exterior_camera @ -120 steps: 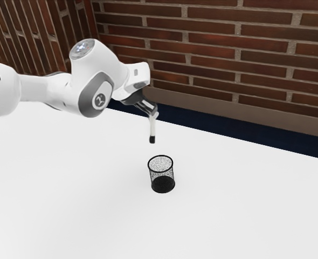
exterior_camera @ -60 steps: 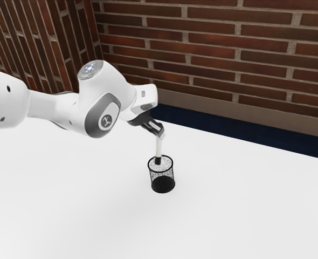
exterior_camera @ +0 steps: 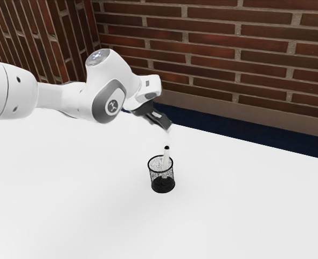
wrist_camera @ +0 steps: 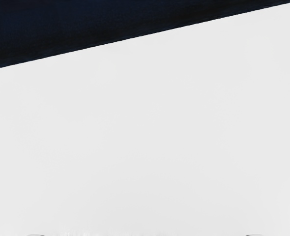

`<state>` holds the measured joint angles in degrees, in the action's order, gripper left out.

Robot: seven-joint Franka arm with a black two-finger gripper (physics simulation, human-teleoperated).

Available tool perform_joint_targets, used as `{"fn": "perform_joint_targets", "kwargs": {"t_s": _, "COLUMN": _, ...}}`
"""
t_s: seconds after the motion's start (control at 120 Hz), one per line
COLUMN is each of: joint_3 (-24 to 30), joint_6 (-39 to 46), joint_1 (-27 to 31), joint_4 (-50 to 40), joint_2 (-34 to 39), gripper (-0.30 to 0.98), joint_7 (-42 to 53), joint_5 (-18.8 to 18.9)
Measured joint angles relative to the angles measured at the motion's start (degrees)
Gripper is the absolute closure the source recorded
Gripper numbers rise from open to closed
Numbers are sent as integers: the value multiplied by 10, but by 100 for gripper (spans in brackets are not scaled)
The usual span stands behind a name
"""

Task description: Put the marker into the pen holder.

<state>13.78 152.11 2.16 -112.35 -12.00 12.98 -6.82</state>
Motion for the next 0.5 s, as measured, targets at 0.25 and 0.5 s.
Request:
{"fn": "perform_joint_targets", "kwargs": {"t_s": 0.25, "joint_3": -109, "joint_6": -381, "joint_1": 3, "joint_4": 187, "joint_2": 30, "gripper": 5, "joint_7": 2, "joint_5": 28}}
{"fn": "perform_joint_targets", "kwargs": {"t_s": 0.5, "joint_3": -169, "joint_6": -575, "joint_1": -20, "joint_4": 235, "joint_2": 78, "gripper": 2, "joint_7": -10, "joint_5": 63}}
